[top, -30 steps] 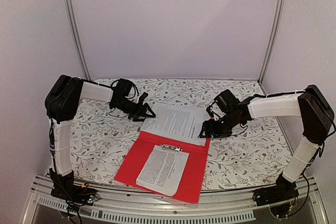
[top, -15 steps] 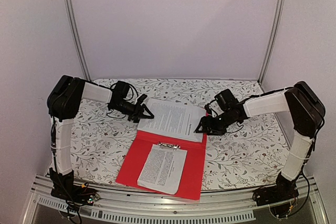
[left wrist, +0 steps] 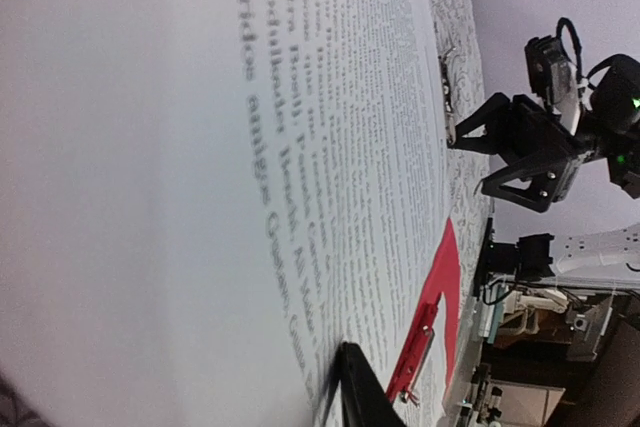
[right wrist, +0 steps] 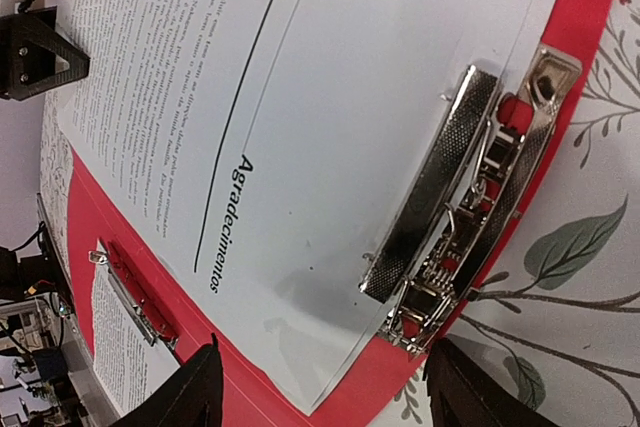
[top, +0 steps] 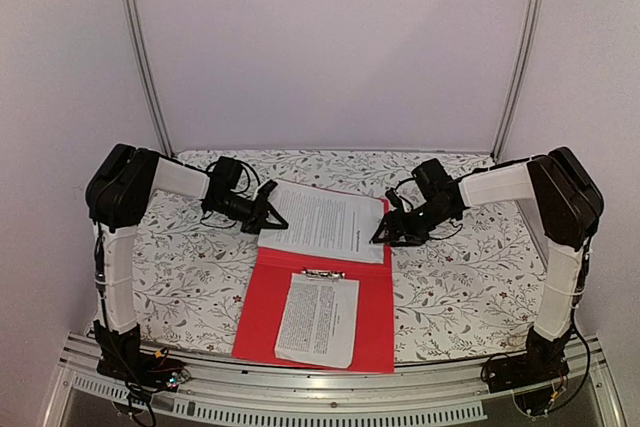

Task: Put the files into the folder
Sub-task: Close the folder with files at the center of the board.

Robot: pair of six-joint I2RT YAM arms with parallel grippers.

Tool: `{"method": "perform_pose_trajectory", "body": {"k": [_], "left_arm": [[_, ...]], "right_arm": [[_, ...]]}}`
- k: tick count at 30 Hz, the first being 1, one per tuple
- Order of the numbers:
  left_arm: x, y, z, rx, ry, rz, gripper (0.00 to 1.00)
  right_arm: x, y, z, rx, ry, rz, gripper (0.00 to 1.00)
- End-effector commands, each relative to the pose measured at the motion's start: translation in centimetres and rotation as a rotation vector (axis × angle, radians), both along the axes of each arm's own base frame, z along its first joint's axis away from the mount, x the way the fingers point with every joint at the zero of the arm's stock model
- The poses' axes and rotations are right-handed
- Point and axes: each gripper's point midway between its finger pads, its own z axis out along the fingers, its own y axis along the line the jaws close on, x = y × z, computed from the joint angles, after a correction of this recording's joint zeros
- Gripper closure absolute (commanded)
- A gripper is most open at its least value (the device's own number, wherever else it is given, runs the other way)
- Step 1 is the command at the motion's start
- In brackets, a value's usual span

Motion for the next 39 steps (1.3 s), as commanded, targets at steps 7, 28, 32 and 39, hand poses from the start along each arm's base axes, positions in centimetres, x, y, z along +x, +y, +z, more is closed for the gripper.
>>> {"method": "perform_pose_trajectory", "body": {"k": [7,28,32,39], "left_arm": [[0.3,1.0,6.3,-0.058,-0.288,0.095,1.00],[-8.6,-0.6,11.5,0.562,-1.128,0.147,1.00],[-10.7,-2.5,10.2,0.687,-1.233,0.021,0.98],[-14.7,-6.7,8.9,0.790,-1.389,-0.165,0.92]], "right_arm": [[0.0,-2.3,-0.6,-0.039,0.069,0.032,0.24],[4.3,-7.1,5.6,0.089,0.008,-0.182,0.23],[4.8,-7.8,5.7,0.097,0.005,-0.203,0.23],[5.4,-9.5,5.1,0.076,0.005,-0.242,0.23]]}}
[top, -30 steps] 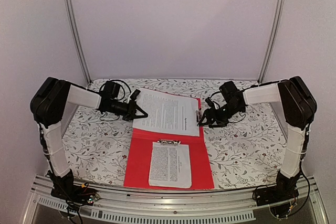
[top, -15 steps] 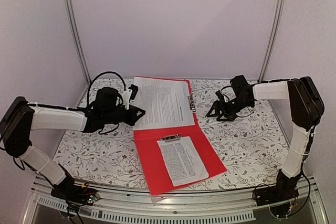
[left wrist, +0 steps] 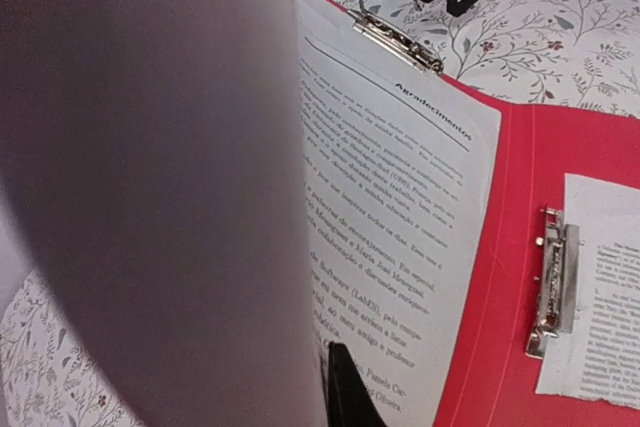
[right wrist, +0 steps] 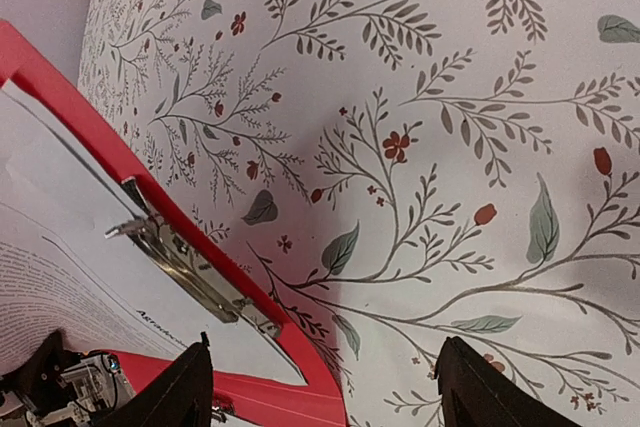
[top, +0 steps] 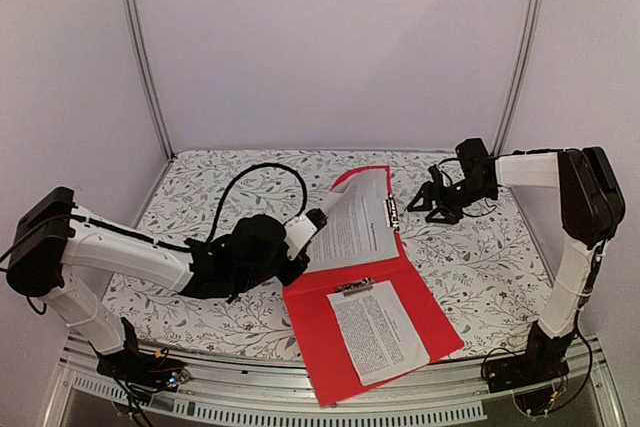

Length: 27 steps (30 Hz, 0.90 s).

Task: Put the files into the folder
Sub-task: Close the folder with files at the center of the board.

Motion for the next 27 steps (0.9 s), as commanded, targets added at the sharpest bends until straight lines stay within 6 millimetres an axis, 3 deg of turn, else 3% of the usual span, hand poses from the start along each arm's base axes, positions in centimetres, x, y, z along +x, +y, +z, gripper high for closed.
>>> {"method": "perform_pose_trajectory", "body": {"k": [1,5,10,15,22,27], "left_arm": [[-2.8,-1.4,-1.7,0.224,-0.095,-0.076,0.91],[-4.5,-3.0,-1.1,0.246,-0.158,-0.106,0.92],[-4.8,-3.3,0.2,0.246,-0.231,-0.054,1.00],[-5.9,-3.8,1.2,0.244,-0.327,-0.093,1.00],[-10.1,-5.5,-1.6,0.345,-0.275,-0.319,0.87],[-12.0,-5.5,-3.6,0.427,-0.219,-0.409,0.77]], "right_arm": [[0.5,-1.3,0.5,-0.001,-0.019,-0.034,0.23],[0.8,-2.4,0.0,-0.014,-0.013,-0.057,0.23],[1.0,-3.2,0.0,-0.022,-0.017,-0.084,0.23],[1.5,-3.8,0.0,-0.027,-0.015,-0.104,0.22],[1.5,-4.1,-0.9,-0.041,0.001,-0.106,0.22],[1.3,-4.0,-1.4,-0.043,0.014,-0.102,0.22]]}}
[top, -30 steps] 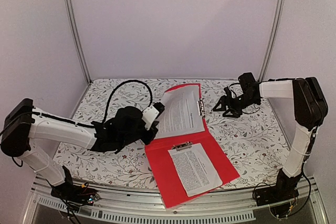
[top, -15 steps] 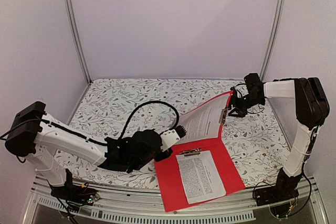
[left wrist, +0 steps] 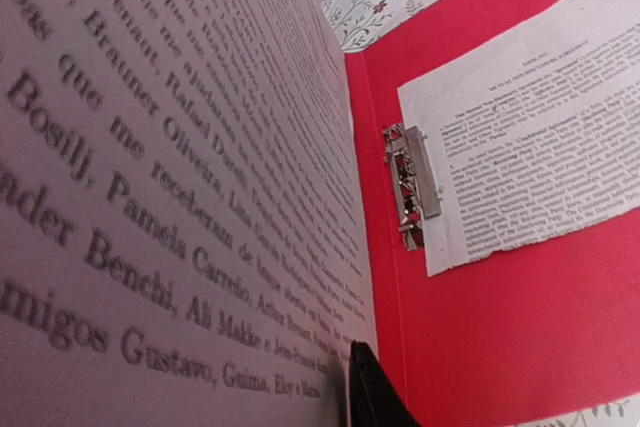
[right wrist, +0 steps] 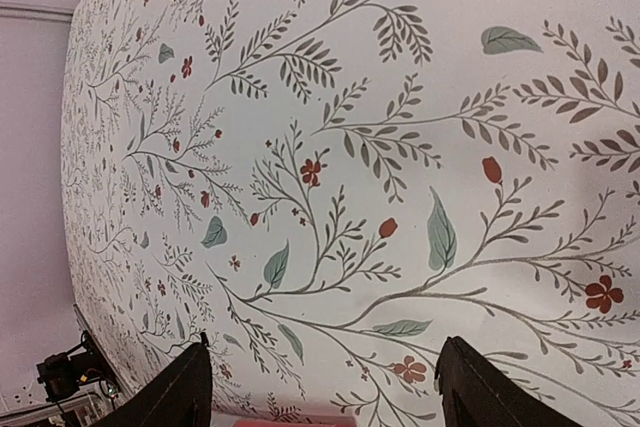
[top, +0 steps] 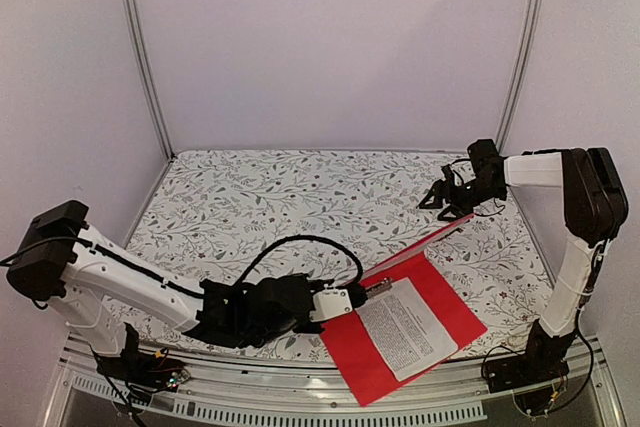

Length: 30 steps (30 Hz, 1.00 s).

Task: Put the files into the folder
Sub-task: Close the folder with files at the center of the board.

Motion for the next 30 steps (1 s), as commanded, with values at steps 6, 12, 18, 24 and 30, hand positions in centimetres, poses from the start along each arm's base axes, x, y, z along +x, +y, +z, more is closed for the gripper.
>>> {"method": "perform_pose_trajectory", "body": {"k": [6,12,18,24,30], "left_arm": [[-4.1,0.4,-3.5,0.169,0.081,-0.118,0.58],[-6.2,0.6,-3.5,0.182,0.144,-0.153,0.43],[-8.7,1.1,-4.0,0.245,0.194,-0.166,0.32],[-10.4,2.3,-4.0,0.263,0.215,-0.144,0.22],[-12.0,4.0,-3.1,0.257,0.266,-0.132,0.00]], "right_arm": [[-0.2,-0.4,-0.8,-0.018,0.016,-0.009,0.23],[-0.1,-0.6,-0.6,-0.032,0.008,-0.015,0.23],[-0.2,-0.8,-0.3,-0.046,0.008,-0.019,0.23],[-0.8,-0.4,0.6,-0.079,-0.009,-0.008,0.22],[-1.5,0.0,0.8,-0.110,-0.019,0.002,0.22]]}}
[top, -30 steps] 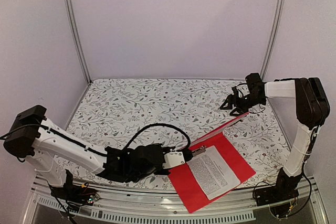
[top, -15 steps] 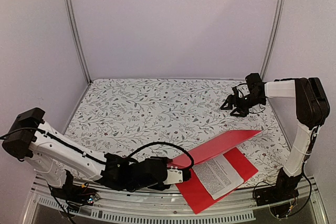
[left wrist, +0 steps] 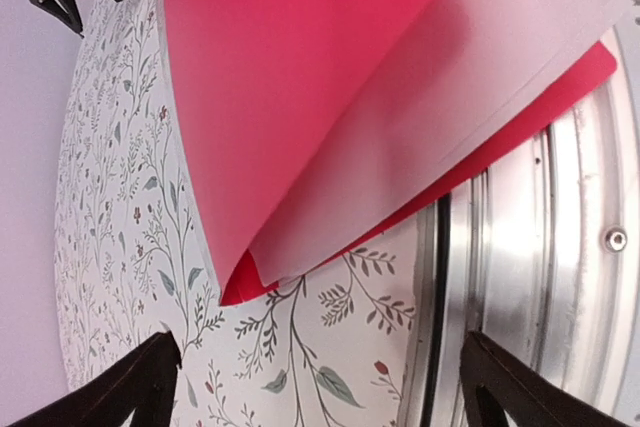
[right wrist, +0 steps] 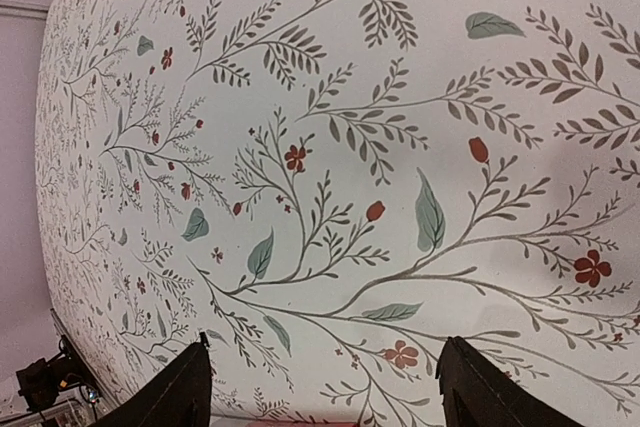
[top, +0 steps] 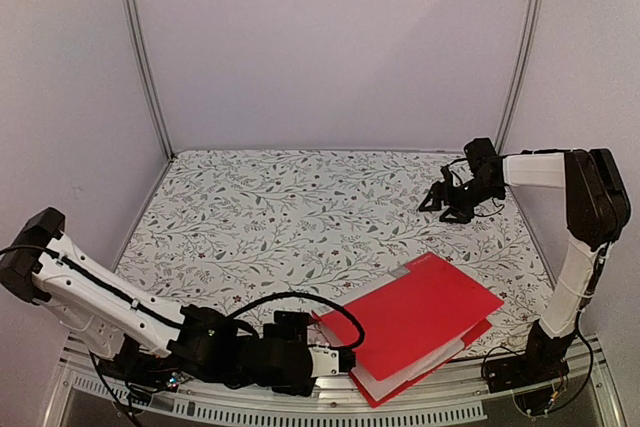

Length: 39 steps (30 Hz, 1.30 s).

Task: Put the files into the folder
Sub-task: Close the folder with files at the center of the board, then clamp the folder with files at the center of the board.

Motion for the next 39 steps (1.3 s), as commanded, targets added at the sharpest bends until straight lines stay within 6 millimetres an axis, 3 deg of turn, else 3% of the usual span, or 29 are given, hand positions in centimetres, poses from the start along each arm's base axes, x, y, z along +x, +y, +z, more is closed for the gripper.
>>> {"method": "perform_pose_trajectory", "body": {"k": [1,7,14,18,23,27,31,39], "left_arm": [[-1.2,1.7,1.2,-0.007,0.056,0.043,0.01],[-0.9,2.5,3.6,-0.157,0.140,0.084,0.00],[5.8,2.1,6.6,-0.390,0.500,0.315,0.00],[8.2,1.5,5.9,-0.401,0.627,0.380,0.00],[9.4,0.3,2.9,-0.350,0.747,0.430,0.00],[10.3,-0.5,1.9,-0.350,0.770,0.455,0.00],[10.8,-0.8,1.9,-0.367,0.799,0.455,0.00],[11.9,-0.2,1.2,-0.370,0.809,0.497,0.01]], "right_arm": [[-0.9,0.1,1.1,-0.038,-0.028,0.008,0.22],[-1.9,-0.1,0.9,-0.073,-0.023,0.017,0.22],[-5.3,0.4,-0.5,-0.086,0.007,0.041,0.22],[-7.6,0.5,-0.6,-0.071,0.029,0.048,0.21],[-10.1,1.5,-1.1,-0.042,0.065,0.083,0.21],[-11.5,2.6,-1.8,-0.035,0.096,0.117,0.23],[-11.7,2.9,-2.6,-0.039,0.116,0.130,0.25],[-11.8,4.1,-2.9,0.010,0.129,0.179,0.41]]}}
